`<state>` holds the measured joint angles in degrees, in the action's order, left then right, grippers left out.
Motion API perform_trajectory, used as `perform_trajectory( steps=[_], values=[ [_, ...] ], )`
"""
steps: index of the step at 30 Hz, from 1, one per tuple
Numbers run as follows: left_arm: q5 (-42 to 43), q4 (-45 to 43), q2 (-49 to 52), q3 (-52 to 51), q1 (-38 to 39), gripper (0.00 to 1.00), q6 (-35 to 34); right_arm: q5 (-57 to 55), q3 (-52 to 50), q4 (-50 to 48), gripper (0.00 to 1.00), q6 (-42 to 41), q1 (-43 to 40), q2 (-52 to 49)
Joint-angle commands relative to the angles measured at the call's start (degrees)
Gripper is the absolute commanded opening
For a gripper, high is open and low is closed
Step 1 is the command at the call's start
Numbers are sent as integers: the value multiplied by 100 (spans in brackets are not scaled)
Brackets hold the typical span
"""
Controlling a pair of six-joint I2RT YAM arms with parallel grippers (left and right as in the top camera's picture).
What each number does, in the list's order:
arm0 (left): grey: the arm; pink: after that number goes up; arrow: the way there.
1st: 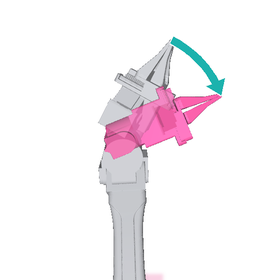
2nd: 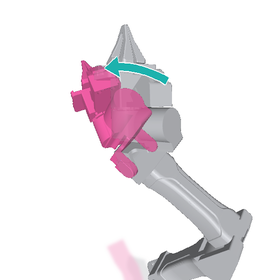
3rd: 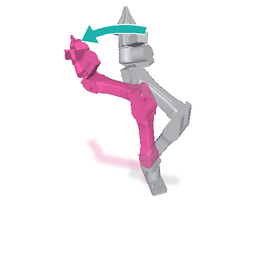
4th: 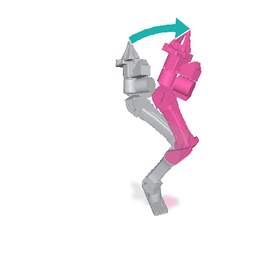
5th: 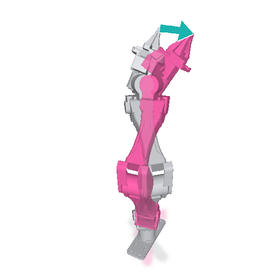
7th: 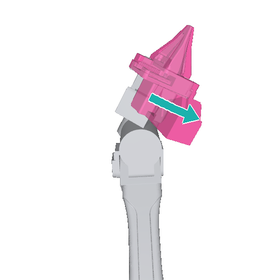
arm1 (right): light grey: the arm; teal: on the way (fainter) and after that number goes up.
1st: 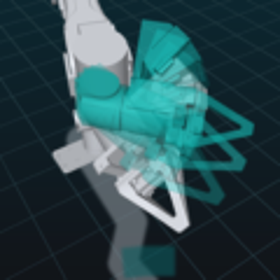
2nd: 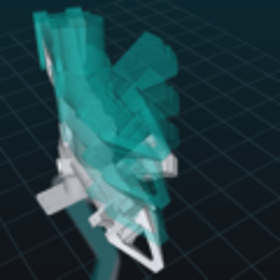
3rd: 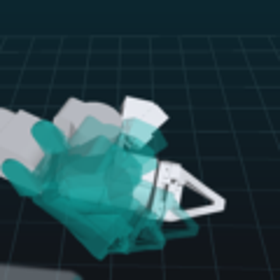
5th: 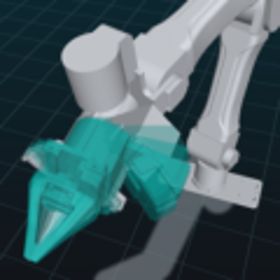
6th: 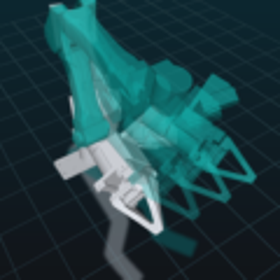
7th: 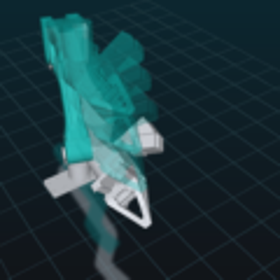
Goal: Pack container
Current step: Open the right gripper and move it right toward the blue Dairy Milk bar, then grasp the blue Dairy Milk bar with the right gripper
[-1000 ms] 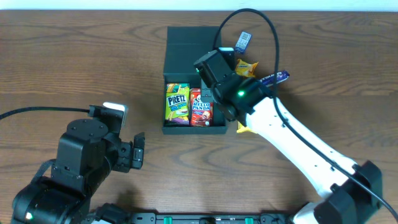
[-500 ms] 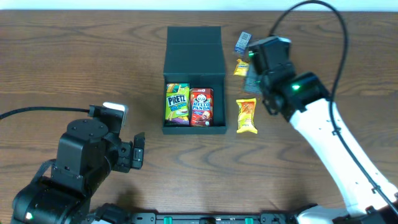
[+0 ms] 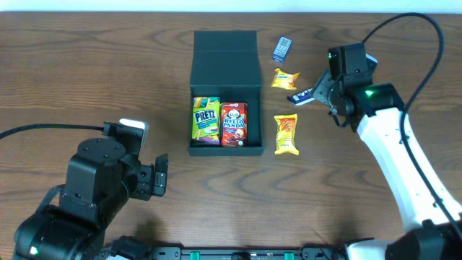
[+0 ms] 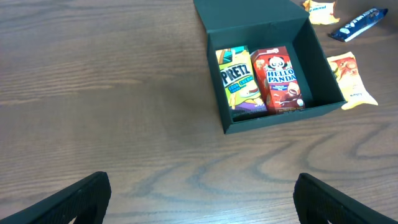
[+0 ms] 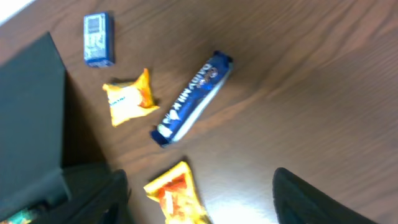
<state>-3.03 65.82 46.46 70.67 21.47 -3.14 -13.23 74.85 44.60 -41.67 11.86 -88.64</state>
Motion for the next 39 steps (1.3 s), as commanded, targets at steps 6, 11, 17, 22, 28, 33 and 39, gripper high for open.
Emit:
perform_trajectory(
  steps=[6, 11, 17, 22, 28, 33, 39],
  values=[
    [-55, 15, -2, -17, -9, 95, -24, 470, -39, -546, 83, -876, -33, -1014],
    [-52, 15, -2, -17, -9, 95, -24, 503, 46, -732, 82, -1045, -127, -1639],
    [-55, 15, -2, -17, -9, 95, -24, 1095, 769, -562, 76, -1060, -496, -2575],
    [-52, 15, -2, -17, -9, 95, -24, 1086, 1746, -46, 75, -990, -557, -3174],
    [-52, 15, -2, -17, -9, 95, -24, 1082, 2640, 404, 72, -999, -557, -3742],
    [-52, 15, -2, -17, -9, 95, -24, 1051, 2992, 647, 70, -1023, -564, -4070],
    [-55, 15, -2, -17, -9, 95, -24, 1137, 3016, 774, 68, -1060, -605, -4297]
  ],
)
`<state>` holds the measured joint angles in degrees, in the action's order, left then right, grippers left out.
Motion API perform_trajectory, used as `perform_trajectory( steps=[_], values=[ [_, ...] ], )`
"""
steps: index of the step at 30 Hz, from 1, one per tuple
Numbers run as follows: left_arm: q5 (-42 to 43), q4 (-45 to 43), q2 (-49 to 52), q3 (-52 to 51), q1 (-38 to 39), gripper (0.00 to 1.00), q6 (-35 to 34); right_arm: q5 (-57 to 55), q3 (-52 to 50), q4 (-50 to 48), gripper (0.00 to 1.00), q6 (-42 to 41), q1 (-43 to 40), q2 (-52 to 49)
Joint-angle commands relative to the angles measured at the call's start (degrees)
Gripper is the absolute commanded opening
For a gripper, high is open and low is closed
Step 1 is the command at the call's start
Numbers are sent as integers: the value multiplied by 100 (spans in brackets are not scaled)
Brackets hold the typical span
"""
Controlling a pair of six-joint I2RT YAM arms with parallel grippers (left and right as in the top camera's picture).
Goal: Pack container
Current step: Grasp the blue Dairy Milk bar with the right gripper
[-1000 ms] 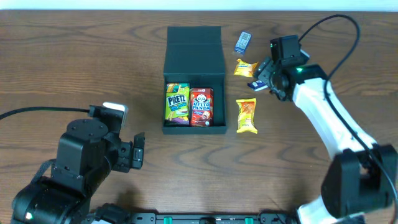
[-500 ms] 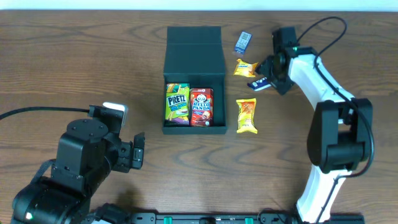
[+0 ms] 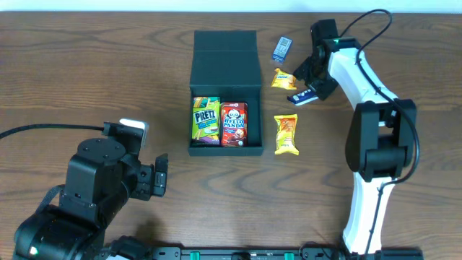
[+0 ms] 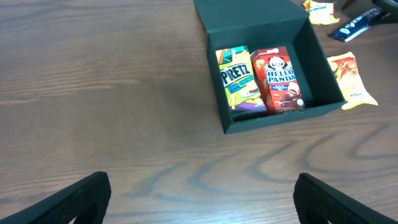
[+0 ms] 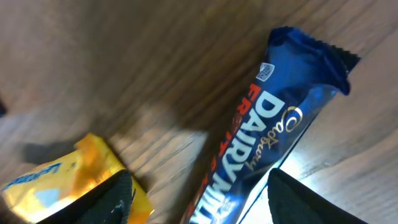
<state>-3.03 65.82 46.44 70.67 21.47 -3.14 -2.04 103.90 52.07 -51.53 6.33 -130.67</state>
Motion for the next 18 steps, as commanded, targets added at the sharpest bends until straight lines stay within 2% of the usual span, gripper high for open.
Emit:
perform_trajectory(
  steps=[1, 12, 18],
  values=[
    [-55, 15, 0, -17, -9, 95, -24, 15, 111, 24, 67, -74, -59, -96],
    [-55, 15, 0, -17, -9, 95, -24, 149, 109, 105, 56, -74, -129, -267],
    [-52, 15, 0, -17, -9, 95, -24, 149, 109, 131, 55, -74, -140, -295]
  ],
)
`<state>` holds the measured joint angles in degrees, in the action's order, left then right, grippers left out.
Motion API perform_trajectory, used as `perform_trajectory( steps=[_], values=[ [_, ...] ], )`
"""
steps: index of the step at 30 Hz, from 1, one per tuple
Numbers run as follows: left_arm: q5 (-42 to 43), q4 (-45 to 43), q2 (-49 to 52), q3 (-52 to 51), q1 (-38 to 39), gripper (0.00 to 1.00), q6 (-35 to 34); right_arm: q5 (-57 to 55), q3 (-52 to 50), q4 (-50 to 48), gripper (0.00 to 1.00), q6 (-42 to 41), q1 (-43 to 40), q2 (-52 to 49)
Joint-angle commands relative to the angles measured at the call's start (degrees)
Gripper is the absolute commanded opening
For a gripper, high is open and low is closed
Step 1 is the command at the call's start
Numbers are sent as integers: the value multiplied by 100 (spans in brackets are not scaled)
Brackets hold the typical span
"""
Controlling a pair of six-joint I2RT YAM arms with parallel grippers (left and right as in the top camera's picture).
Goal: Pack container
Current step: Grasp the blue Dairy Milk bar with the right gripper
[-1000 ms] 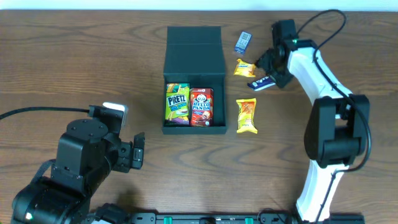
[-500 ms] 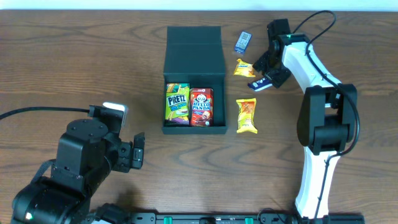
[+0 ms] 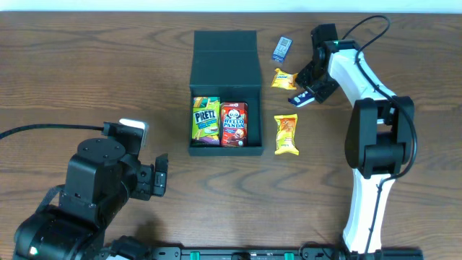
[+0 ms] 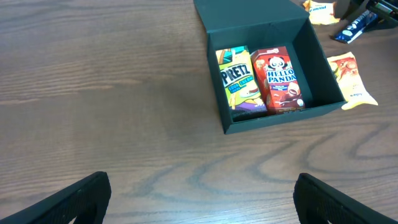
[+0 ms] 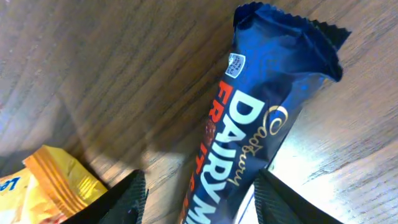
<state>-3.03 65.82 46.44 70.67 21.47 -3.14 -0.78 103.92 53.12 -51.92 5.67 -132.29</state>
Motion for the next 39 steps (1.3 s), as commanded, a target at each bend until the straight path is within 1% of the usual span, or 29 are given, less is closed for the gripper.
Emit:
perform_trajectory(
  steps=[1, 6, 11, 18, 20, 26, 32, 39],
  values=[
    [-52, 15, 0, -17, -9, 95, -24, 24, 107, 37, 55, -35, -79, -144],
    [-55, 15, 0, -17, -9, 95, -26, 105, 107, 114, 49, -33, -79, -225],
    [-55, 15, 0, -17, -9, 95, -24, 118, 107, 149, 37, -33, -79, -267],
    [-52, 15, 0, -17, -9, 95, -24, 120, 107, 179, 18, -22, -79, -267],
    [-55, 15, 0, -17, -9, 95, -24, 120, 107, 186, 11, 35, -79, -267],
    [-52, 15, 0, -17, -9, 95, -24, 125, 109, 308, 1, 98, -111, -264],
    [-52, 15, 0, -17, -9, 95, -24, 258, 179, 483, 1, 219, -188, -170],
    [-55, 15, 0, -17, -9, 95, -24, 101, 761, 942, 1, 796, -173, 149]
  ],
)
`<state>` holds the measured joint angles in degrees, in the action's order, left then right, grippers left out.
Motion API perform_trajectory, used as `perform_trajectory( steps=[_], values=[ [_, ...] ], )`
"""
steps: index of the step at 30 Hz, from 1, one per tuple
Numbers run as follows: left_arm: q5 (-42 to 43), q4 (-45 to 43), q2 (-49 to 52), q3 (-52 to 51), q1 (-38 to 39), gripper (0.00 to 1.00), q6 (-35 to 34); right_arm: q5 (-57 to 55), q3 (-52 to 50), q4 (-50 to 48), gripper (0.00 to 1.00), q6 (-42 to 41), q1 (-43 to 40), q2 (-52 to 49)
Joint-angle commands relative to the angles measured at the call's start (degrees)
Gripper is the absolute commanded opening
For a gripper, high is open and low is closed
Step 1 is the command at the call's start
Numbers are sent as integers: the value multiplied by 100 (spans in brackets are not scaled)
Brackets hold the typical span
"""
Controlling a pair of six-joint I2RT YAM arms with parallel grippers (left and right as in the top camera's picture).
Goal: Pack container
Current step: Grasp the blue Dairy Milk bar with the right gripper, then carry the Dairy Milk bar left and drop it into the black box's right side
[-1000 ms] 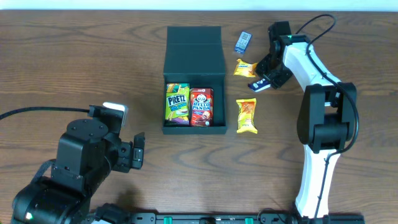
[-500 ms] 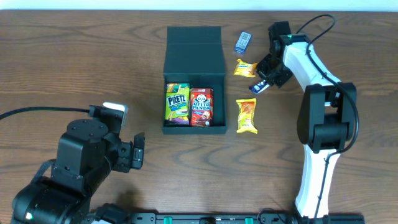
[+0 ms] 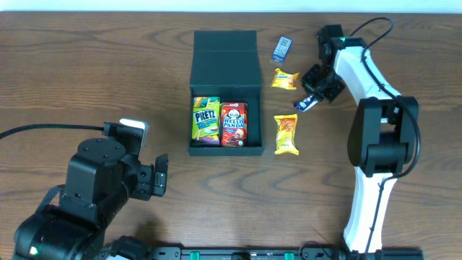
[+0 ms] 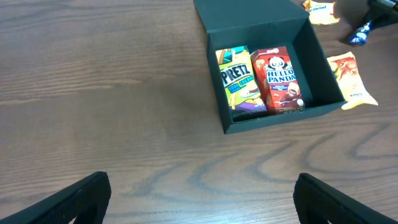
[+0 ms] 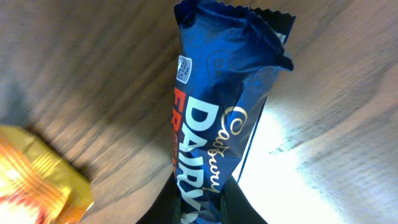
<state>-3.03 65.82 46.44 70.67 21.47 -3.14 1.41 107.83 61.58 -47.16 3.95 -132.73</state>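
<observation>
The open black box (image 3: pixel 225 72) holds a Pretz box (image 3: pixel 206 120) and a Hello Panda box (image 3: pixel 233 124) side by side at its front end. My right gripper (image 5: pixel 202 205) is shut on the lower part of a blue Dairy Milk bar (image 5: pixel 214 118), right of the box; from overhead the Dairy Milk bar (image 3: pixel 306 102) shows just below the right gripper (image 3: pixel 315 91). A yellow packet (image 3: pixel 284 79), an orange-yellow packet (image 3: pixel 286 134) and a small blue packet (image 3: pixel 281 48) lie loose nearby. My left gripper (image 4: pixel 202 202) stands open and empty, well in front of the box.
The box's lid (image 3: pixel 225 43) lies open toward the table's far edge. The back half of the box is bare. The wooden table (image 3: pixel 108 65) stretches wide to the left of the box. A corner of the yellow packet (image 5: pixel 37 180) lies just left of the held bar.
My right gripper's fingers stood apart on either side of the Dairy Milk bar; now they are shut on it, and the bar has shifted a little toward the near side. The left arm is unchanged.
My right gripper was open above the table with the bar, yellow packets and blue packet below it. Then it was low over the bar, fingers astride it, then closer still. Now it grips the bar. The box contents and left arm stayed the same.
</observation>
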Motion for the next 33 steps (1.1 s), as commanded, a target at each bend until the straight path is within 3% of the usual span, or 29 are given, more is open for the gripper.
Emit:
perform_trajectory(
  steps=[1, 11, 19, 26, 33],
  values=[
    [-55, 15, 0, -17, -9, 95, -24, -122, 483, 173, 1, 404, 11, 236],
    [-52, 15, 0, -17, -9, 95, -24, -131, 986, 557, 1, 1191, 332, 901],
    [-52, 15, 0, -17, -9, 95, -24, -114, 986, 750, 1, 2221, 1344, 1545],
    [-52, 15, 0, -17, -9, 95, -26, -96, 909, 1193, 1, 2286, 2181, 1615],
    [-52, 15, 0, -17, -9, 95, -24, -116, 98, 758, 1, 2474, 2675, 1615]
  ],
)
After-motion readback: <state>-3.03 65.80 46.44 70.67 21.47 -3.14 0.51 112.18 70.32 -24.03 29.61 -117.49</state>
